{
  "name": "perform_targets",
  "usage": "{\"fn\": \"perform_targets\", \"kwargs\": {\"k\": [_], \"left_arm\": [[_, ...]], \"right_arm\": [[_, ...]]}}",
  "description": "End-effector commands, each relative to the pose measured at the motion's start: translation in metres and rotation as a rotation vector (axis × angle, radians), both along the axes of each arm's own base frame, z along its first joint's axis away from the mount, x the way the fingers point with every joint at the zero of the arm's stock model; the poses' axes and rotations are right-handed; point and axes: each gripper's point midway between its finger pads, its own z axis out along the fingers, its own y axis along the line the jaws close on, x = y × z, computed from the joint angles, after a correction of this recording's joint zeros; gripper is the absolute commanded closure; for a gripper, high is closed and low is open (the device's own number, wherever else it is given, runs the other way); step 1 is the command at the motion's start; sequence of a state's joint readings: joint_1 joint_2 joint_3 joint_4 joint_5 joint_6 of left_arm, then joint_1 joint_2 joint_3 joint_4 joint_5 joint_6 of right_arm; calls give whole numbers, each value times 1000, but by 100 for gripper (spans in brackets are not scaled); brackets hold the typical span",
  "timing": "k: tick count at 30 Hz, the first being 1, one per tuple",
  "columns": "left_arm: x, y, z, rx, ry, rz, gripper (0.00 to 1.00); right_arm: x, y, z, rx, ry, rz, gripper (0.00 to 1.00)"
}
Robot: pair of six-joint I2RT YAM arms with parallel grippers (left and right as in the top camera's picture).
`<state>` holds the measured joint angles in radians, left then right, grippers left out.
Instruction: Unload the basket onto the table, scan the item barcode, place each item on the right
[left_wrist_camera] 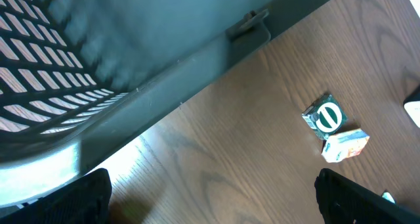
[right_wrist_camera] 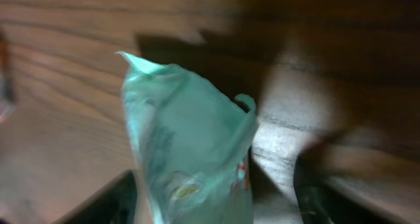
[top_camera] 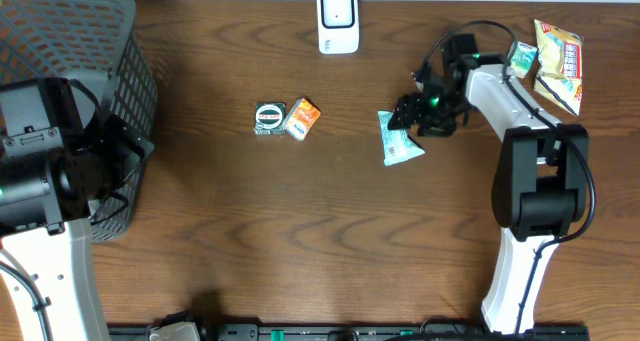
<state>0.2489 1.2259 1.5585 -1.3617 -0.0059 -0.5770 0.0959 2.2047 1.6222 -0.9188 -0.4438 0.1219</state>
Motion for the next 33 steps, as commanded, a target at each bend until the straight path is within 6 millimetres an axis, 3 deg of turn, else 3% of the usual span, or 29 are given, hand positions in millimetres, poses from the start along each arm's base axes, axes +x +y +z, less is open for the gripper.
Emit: {"fn": "perform_targets", "kwargs": {"k": [1,2,3,5,9,15,26,33], "left_arm": [[-1,2,4,7,-11,12,2],[-1,2,4,7,-11,12,2],[-1,2,4,7,-11,12,2],[-1,2,4,7,-11,12,2],[-1,2,4,7,-11,12,2],[-1,2,4,7,-11,12,2],[-1,2,4,7,-11,12,2],[-1,2,4,7,-11,12,3]], "right_arm": [[-13,-4,-15,-14,57,-41,73],[-12,1,-12,21,44,-13,79],[-12,13,-6,98,25,34,91],[-14,22,0,157,27,42,99],[-15,37,15,280,37,45,99],[-12,64,62,513,-12,82,99],[-12,73,150,545,-235,158,99],[-31,114,191,770,-265,283,99]]}}
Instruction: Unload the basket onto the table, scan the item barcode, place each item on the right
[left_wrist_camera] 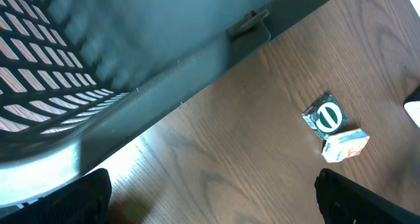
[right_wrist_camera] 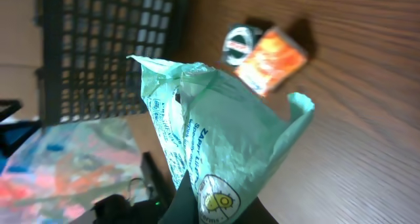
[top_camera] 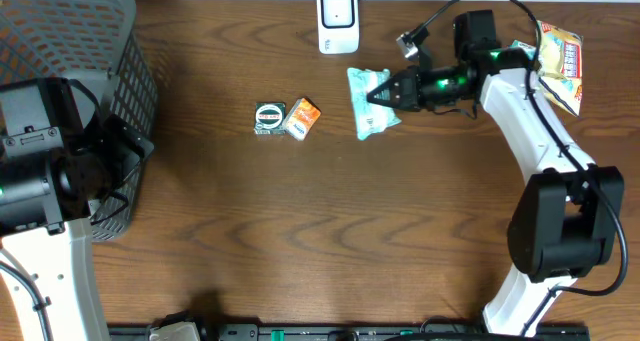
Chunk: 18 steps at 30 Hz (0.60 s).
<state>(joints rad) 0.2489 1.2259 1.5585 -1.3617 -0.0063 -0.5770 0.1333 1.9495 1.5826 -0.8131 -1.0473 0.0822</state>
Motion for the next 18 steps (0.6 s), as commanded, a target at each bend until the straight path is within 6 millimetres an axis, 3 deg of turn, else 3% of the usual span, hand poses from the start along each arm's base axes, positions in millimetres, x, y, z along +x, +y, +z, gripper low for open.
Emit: {"fn": "perform_targets", "kwargs": {"k": [1,7,11,18], "left_arm": [[-1,2,4,6,-11,12,2],[-1,2,4,6,-11,12,2],[-1,2,4,6,-11,12,2],[-1,2,4,6,-11,12,2]], "right_arm": [[-18,29,29,160,-11,116,99],[-26,41,38,215,-17,163,99],[-11,30,12,61,107,14,99],[-6,25,4,7,125,-32,99]]}}
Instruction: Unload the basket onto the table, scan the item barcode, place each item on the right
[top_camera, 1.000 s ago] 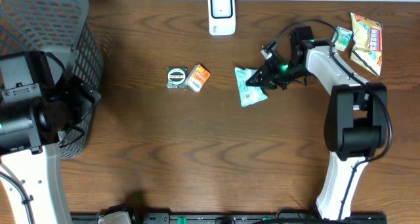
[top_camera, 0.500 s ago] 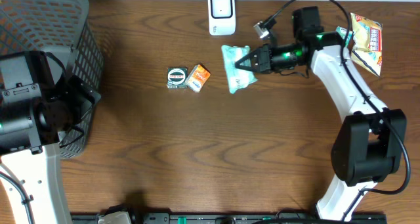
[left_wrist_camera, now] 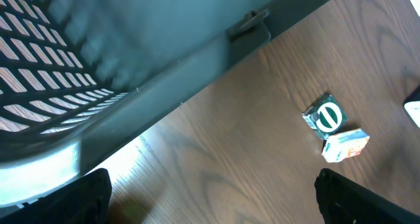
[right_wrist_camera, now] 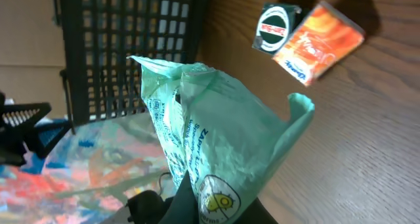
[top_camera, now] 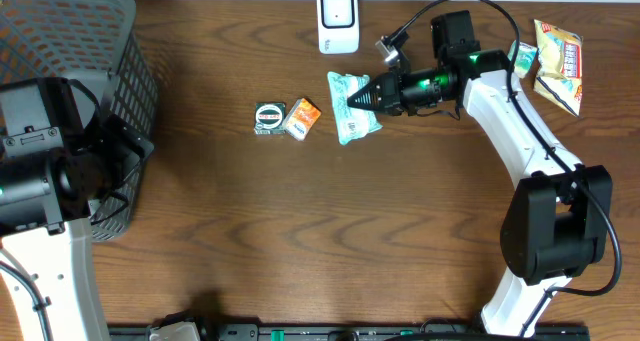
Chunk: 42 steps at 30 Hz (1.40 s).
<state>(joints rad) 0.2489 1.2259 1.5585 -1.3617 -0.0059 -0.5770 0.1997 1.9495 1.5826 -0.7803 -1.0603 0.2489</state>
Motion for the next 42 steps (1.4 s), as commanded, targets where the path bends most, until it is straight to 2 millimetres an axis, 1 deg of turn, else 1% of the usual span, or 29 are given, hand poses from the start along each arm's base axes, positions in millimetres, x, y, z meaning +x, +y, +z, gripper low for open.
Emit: {"fn": "perform_targets", "kwargs": {"k": [1,5,7,12,16,24,26,31,33,38,42], "left_arm": [[-1,2,4,7,-11,12,2],[-1,2,4,7,-11,12,2],[-1,2,4,7,-11,12,2],[-1,2,4,7,-11,12,2],[-1,2,4,7,-11,12,2],[-1,2,4,7,-11,12,3],[-1,2,4,7,-11,12,3],[-1,2,4,7,-11,12,3],[-1,2,4,7,-11,12,2],[-1,2,4,7,-11,12,2],[-1,2,4,7,-11,12,2]], "right_arm": [[9,-6,-7,-64,-5,-46,99],[13,-4,-13,-112,-49,-49,99],[19,-2,-10,-108,-137,-27,99],[37,1,1,-84,-266,-28,99],[45,-2,-2,-125,-302,-52,99],[40,-3,-12,-131,-271,-50,99],[38,-3,-13,-125,-221,-69,99],[24,3,-10,-65,-94,-67,99],[21,3,-11,-65,-59,-77,99],[24,0,-15,-91,-68,-89,99],[19,8,-15,-95,-88,-56,99]]}}
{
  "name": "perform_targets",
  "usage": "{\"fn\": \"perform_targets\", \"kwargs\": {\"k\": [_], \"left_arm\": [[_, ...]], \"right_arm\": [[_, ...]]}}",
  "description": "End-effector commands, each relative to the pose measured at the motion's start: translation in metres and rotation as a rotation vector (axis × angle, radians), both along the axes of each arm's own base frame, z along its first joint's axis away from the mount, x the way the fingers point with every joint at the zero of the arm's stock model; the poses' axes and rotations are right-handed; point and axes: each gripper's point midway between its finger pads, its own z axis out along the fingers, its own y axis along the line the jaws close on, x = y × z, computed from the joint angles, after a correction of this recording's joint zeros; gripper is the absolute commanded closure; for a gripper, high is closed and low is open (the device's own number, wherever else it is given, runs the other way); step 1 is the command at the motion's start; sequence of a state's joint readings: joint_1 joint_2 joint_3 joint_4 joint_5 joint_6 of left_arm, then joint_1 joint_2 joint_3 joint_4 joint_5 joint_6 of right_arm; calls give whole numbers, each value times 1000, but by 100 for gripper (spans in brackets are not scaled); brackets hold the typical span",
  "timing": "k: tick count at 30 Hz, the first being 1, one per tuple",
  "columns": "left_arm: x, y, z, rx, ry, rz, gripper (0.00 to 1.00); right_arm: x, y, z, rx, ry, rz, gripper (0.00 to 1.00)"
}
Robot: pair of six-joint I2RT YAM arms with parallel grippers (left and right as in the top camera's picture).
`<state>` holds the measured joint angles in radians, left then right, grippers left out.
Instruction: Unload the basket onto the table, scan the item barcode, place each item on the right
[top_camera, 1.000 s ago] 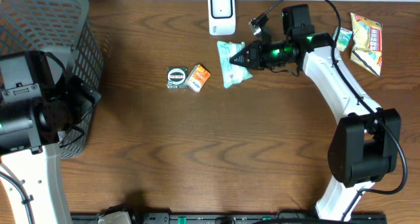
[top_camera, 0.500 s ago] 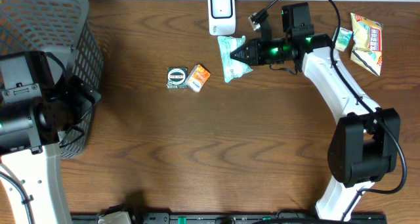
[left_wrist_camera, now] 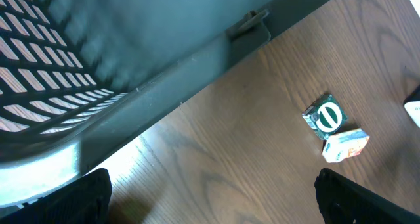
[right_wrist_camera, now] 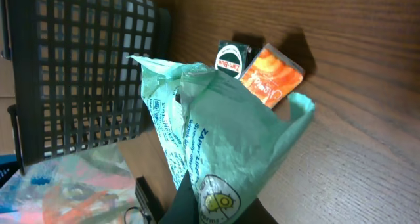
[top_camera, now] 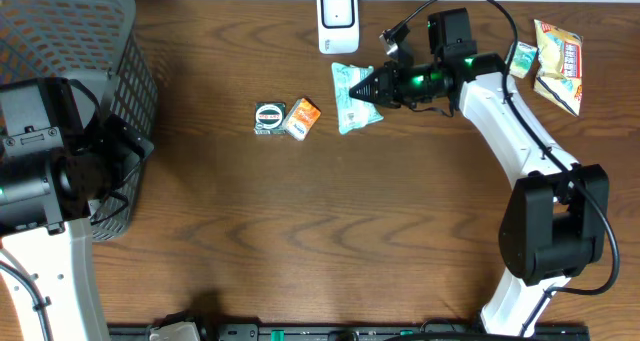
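Note:
A mint-green packet hangs above the table, just in front of the white scanner at the back edge. My right gripper is shut on the packet's right end. In the right wrist view the packet fills the middle, pinched between the dark fingers at the bottom; no barcode shows on the visible face. My left gripper stands open beside the basket, only its dark fingertips showing, nothing between them.
A black mesh basket fills the back left corner, with the left arm in front of it. A green round-labelled box and an orange box lie left of the packet. Snack packets lie at the back right.
My right gripper has shifted the green packet a little to the right and back, closer to the scanner. The left arm has not moved.
The green packet first lay on the table right of centre with my right gripper at it. Then it was held up in front of the scanner, to its right. Then it was farther left near the orange box, and now sits slightly back toward the scanner.

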<state>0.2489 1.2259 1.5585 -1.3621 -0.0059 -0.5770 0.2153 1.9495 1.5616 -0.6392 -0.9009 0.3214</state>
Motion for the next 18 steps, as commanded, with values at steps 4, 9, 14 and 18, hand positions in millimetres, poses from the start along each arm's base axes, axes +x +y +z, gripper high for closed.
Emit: {"fn": "perform_targets", "kwargs": {"k": [4,9,14,18], "left_arm": [[-1,2,4,7,-12,12,2],[-1,2,4,7,-12,12,2],[-1,2,4,7,-12,12,2],[-1,2,4,7,-12,12,2]], "right_arm": [[-10,16,1,9,-11,50,99],[-14,22,-1,1,-6,63,99],[-15,23,-3,-14,-9,62,99],[-16,26,-3,-14,-9,68,99]]}}
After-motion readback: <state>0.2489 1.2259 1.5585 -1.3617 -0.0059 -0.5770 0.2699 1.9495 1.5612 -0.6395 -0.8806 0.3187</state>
